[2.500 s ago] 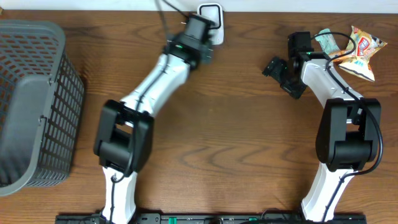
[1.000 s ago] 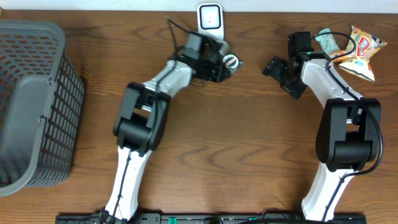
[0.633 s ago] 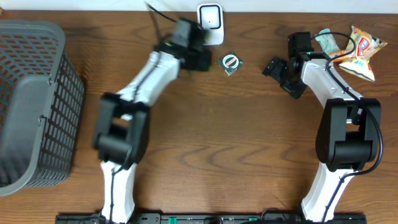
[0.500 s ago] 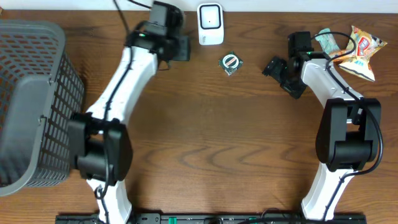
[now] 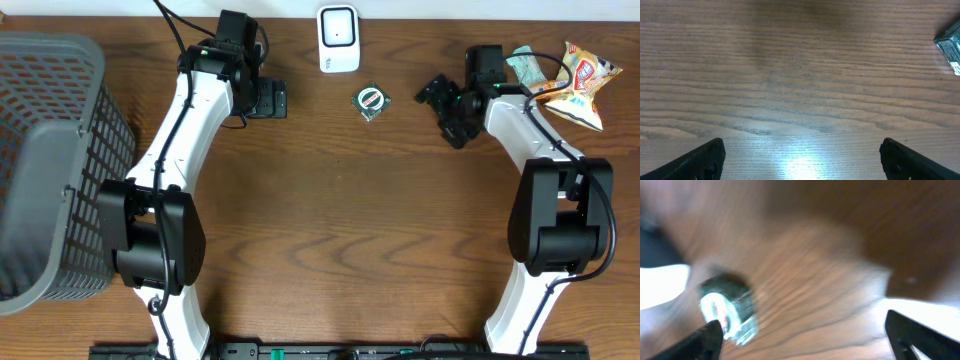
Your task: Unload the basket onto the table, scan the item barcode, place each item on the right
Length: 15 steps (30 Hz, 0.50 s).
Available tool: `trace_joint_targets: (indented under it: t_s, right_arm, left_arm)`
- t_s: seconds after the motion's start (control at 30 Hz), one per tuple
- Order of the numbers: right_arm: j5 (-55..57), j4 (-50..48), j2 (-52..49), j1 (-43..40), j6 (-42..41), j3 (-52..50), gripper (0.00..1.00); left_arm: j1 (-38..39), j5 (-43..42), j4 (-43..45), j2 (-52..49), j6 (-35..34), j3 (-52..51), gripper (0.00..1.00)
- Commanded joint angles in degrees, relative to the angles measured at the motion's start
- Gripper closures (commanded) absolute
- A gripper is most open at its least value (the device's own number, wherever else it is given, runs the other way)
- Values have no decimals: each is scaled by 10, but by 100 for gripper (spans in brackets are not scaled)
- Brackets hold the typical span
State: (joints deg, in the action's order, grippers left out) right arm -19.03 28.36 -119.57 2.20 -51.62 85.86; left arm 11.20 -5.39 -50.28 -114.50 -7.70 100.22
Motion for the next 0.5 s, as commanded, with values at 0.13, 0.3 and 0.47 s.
trace_joint_targets:
  t_s: [0.13, 0.3, 0.47]
  right_arm:
    - [-33, 48, 13, 91, 225, 89, 7]
    - [212, 176, 13, 163, 469, 243, 2]
    - [340, 104, 7, 208, 694, 231, 1]
  left_arm:
    - [0, 9, -2, -6, -1, 0, 2]
    - [0, 9, -2, -6, -1, 0, 2]
    - [0, 9, -2, -6, -1, 0, 2]
